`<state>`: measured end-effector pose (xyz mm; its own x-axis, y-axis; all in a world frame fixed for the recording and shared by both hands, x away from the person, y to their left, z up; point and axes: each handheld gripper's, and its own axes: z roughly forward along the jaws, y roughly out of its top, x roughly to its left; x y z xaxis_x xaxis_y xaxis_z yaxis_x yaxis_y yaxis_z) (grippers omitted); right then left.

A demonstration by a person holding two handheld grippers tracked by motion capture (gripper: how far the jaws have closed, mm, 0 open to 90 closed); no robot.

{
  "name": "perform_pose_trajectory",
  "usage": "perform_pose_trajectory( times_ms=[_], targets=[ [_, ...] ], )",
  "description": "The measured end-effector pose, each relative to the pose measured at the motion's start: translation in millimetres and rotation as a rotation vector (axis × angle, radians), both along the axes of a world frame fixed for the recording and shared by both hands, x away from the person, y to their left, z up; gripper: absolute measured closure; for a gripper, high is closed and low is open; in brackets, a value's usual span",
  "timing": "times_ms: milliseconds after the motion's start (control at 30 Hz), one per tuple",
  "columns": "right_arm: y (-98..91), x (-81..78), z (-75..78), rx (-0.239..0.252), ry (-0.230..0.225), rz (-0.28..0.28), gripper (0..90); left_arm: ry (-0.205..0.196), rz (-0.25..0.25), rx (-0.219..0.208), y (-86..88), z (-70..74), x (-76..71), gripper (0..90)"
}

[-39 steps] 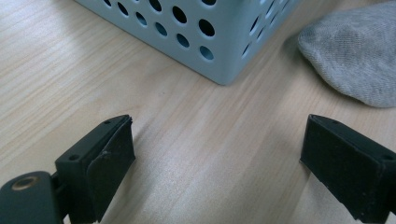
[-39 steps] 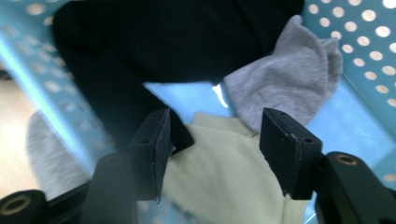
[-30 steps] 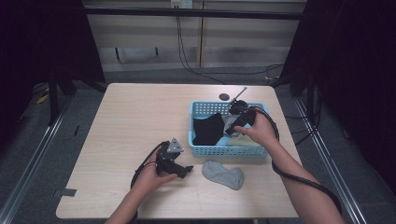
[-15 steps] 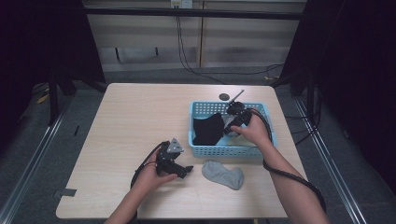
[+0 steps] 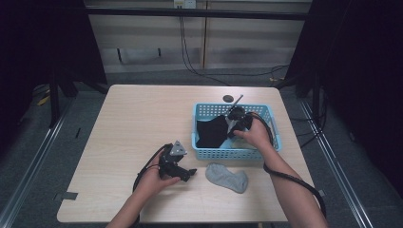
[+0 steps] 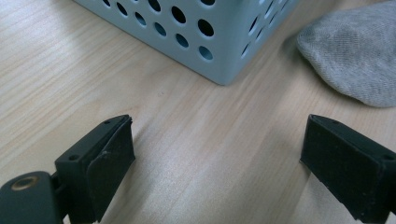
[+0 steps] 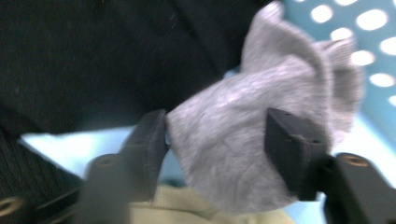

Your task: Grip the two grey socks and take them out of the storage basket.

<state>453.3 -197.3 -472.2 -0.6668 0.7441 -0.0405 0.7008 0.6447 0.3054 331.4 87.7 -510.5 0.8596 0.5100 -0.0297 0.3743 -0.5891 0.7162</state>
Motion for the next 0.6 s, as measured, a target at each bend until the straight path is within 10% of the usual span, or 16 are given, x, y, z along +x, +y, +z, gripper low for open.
perform_pose_trajectory(
  times_ms=[233,600],
  targets=[
    [0.3,-3.1,5.5,-0.029,0.026,0.029,80.6,0.0,-0.001,0.001,0.0,0.0,0.0,8.8],
    [-4.4,-22.1,32.4,0.027,0.04,0.094,84.5,0.0,0.0,0.001,-0.1,0.0,0.0,8.8]
  ],
)
